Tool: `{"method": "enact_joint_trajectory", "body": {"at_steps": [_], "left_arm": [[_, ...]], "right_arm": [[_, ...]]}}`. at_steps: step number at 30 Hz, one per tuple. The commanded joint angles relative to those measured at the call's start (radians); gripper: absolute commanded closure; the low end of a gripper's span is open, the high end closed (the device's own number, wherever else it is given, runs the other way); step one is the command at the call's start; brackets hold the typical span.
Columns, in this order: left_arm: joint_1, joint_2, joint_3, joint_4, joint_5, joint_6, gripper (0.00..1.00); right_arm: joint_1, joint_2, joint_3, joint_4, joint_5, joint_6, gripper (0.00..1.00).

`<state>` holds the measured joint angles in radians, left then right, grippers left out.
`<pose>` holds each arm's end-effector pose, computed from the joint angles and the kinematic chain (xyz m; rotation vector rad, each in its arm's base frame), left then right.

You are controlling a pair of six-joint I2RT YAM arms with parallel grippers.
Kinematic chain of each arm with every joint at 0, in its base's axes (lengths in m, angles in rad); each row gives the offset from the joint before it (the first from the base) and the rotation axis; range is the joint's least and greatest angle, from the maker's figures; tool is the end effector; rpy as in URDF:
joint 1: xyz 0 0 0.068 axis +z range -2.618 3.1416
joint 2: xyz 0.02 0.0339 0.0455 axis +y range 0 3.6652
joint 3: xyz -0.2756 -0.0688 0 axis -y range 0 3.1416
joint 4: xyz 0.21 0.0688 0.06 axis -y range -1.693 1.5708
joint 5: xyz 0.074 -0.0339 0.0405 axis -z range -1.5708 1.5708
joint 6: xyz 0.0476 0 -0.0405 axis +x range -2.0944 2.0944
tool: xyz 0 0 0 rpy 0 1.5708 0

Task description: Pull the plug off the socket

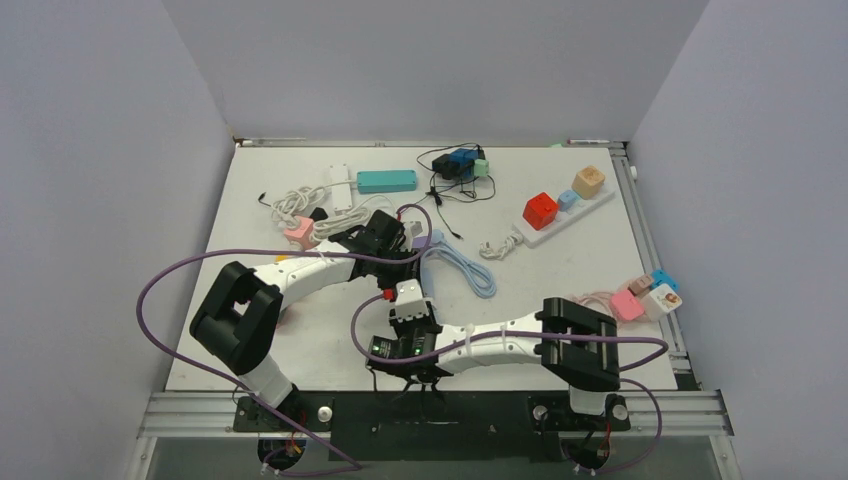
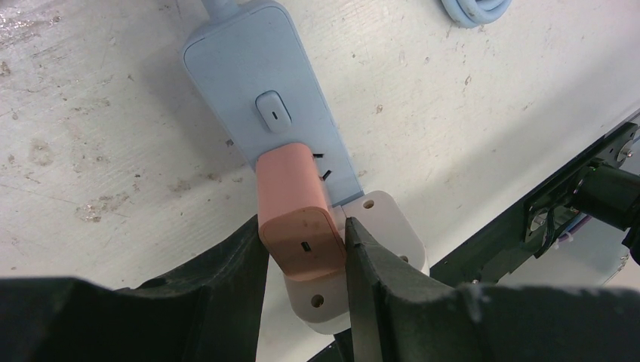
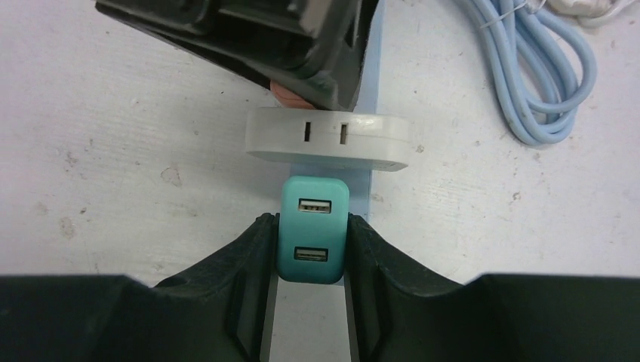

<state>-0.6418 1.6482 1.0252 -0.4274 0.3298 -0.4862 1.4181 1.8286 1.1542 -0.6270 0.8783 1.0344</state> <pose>0.2359 -0.1956 0.2112 0.3377 2.7522 -0.7838 0.0848 0.3103 0.1951 -0.2859 2.2163 -0.0694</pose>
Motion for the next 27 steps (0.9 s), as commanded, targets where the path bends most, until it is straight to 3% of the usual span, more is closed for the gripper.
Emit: {"method": "enact_joint_trajectory", "body": {"at_steps": [1, 8, 27], "left_arm": [[0.004, 0.005, 0.020, -0.007, -0.043, 0.049, 1.00], [0.004, 0.005, 0.021, -0.007, -0.044, 0.052, 1.00], [0.005, 0.013, 0.025, -0.011, -0.044, 0.057, 1.00]], "right_arm": [[-0.049, -0.096, -0.089, 0.088, -0.091, -0.019, 0.95], [-0.079, -0.167, -0.176, 0.193, -0.154, -0.032, 0.95], [0.041, 0.102, 0.144, -0.183, 0.108, 0.006, 0.95]]}}
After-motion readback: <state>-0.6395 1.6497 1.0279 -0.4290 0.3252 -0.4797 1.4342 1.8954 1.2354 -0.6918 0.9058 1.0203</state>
